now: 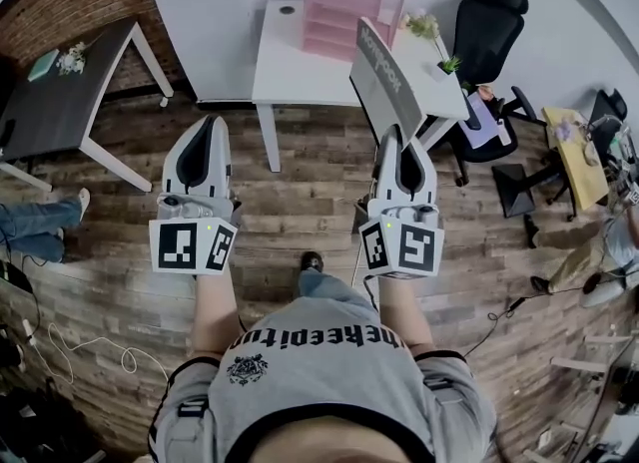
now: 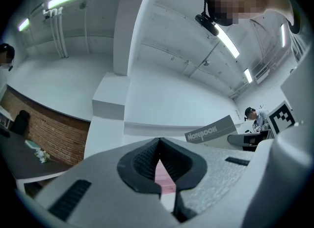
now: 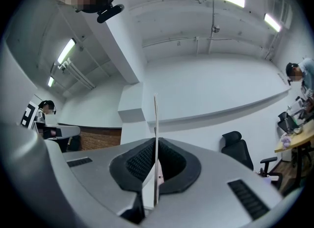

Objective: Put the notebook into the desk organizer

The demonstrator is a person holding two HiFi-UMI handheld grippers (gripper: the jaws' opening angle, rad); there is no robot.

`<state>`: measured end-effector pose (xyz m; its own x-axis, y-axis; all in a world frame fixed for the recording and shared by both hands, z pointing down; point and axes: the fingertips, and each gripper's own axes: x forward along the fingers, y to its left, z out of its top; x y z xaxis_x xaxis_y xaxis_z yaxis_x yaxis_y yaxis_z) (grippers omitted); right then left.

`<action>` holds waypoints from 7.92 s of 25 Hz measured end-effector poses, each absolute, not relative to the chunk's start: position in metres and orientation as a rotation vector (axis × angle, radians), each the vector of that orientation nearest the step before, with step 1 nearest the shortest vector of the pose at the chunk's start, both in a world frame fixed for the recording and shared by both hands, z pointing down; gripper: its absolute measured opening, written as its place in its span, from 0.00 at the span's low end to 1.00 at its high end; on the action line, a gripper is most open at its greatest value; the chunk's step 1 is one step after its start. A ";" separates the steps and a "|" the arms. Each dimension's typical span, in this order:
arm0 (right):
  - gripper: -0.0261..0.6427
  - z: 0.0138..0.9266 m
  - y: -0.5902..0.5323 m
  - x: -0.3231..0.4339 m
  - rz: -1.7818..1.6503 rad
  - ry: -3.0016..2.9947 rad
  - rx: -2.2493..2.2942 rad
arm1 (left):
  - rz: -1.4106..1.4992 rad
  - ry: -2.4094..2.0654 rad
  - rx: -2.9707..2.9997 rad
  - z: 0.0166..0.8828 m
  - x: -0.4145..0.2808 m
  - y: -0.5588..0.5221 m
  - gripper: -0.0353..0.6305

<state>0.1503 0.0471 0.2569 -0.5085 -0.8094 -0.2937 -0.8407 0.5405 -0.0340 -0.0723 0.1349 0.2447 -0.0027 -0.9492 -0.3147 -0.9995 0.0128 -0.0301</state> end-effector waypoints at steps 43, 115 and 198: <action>0.05 0.256 -0.238 0.046 0.158 2.457 -1.438 | 0.300 1.940 -2.125 0.242 -0.171 -0.170 0.06; 0.05 0.412 -0.458 -0.120 2.029 2.851 -1.661 | 0.278 1.825 -2.420 0.303 -0.316 -0.391 0.06; 0.04 0.416 -0.458 -0.108 0.967 3.264 -1.693 | 0.244 1.814 -2.435 0.306 -0.295 -0.372 0.06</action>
